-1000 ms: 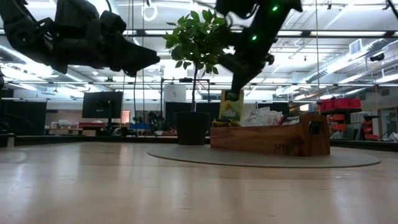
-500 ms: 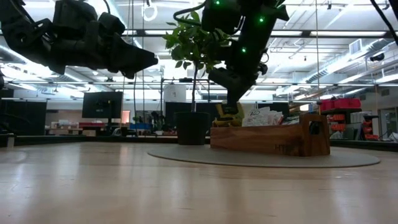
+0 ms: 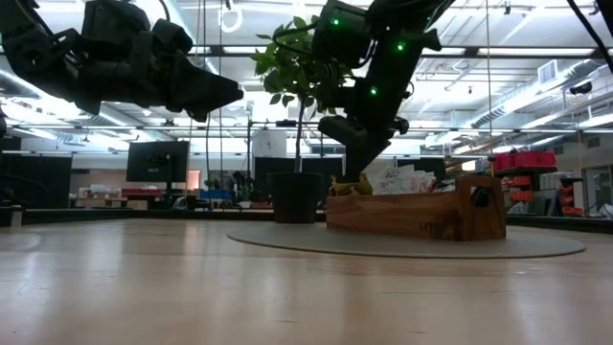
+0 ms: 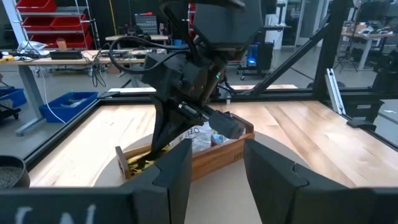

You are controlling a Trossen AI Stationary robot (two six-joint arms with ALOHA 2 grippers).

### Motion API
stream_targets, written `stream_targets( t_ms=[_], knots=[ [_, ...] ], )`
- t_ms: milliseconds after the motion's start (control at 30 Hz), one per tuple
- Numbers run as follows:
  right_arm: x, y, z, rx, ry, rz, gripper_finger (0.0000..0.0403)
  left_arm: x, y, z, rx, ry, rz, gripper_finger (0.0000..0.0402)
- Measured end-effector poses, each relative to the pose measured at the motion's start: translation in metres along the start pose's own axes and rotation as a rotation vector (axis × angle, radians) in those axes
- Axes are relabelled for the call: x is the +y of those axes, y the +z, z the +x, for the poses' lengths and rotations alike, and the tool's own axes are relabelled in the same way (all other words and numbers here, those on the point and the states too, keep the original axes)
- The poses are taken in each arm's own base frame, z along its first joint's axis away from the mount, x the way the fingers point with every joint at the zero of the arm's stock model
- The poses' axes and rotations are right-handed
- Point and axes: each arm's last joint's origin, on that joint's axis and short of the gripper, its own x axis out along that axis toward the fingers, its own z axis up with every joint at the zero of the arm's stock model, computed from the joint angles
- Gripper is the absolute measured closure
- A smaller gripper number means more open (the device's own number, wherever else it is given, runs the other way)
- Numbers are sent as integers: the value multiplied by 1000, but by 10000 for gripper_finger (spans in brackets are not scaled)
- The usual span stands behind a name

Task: Pick & Place Tea
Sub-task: Put the yellow tea bag into the left section of the wooden organizer, then return to Home Position

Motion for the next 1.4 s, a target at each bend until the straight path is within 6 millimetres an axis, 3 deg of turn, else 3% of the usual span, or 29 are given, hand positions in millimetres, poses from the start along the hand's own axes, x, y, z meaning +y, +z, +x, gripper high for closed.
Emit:
stream_targets(
  t_ms=[367, 700, 933, 1167, 1400],
  knots=[
    [1, 1, -2, -30, -15, -35, 350, 0, 0, 0, 1, 0, -1, 250],
    [12, -1, -8, -48, 39, -127, 228, 0, 0, 0, 1, 0, -1, 250],
    [21, 3, -36, -160, 109, -194, 163, 1, 0, 0, 0, 18, -1, 250],
    [42, -2, -43, -275, 242, -306, 152, 1, 0, 0, -1, 27, 0, 250],
    [29, -28, -50, -450, 509, -343, 172, 0, 0, 0, -3, 24, -43, 250]
  ],
)
